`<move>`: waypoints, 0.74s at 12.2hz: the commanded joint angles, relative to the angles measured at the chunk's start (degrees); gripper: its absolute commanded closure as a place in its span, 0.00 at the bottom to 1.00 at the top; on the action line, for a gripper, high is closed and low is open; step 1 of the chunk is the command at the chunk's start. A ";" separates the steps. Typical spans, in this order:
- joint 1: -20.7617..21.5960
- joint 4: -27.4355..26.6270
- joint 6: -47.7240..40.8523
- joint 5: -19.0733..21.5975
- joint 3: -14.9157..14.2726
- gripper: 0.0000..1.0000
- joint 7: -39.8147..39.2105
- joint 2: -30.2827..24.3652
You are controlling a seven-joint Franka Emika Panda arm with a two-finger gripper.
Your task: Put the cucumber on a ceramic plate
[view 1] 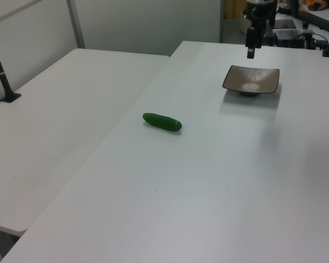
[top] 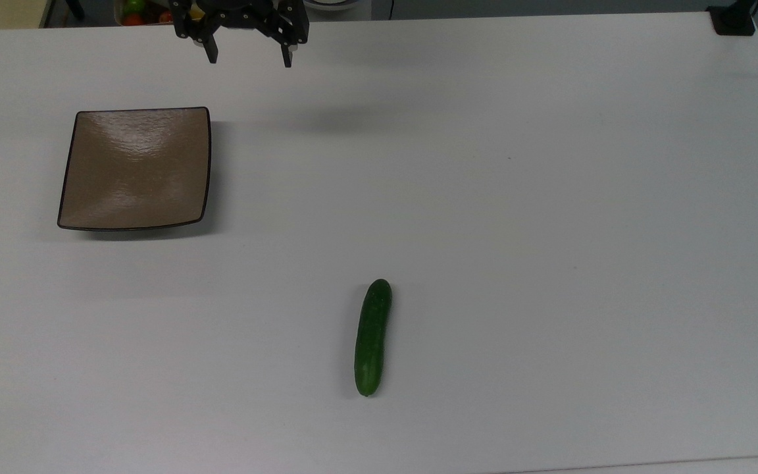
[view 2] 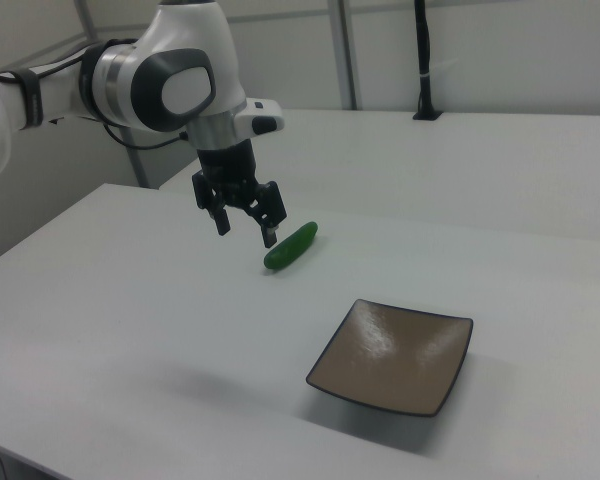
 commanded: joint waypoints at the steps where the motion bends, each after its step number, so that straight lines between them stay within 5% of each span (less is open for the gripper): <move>1: 0.65 -1.15 1.32 0.25 -0.06 0.00 -1.16 -0.81; 9: 0.21 -1.32 1.66 0.33 1.00 0.00 -0.63 -0.72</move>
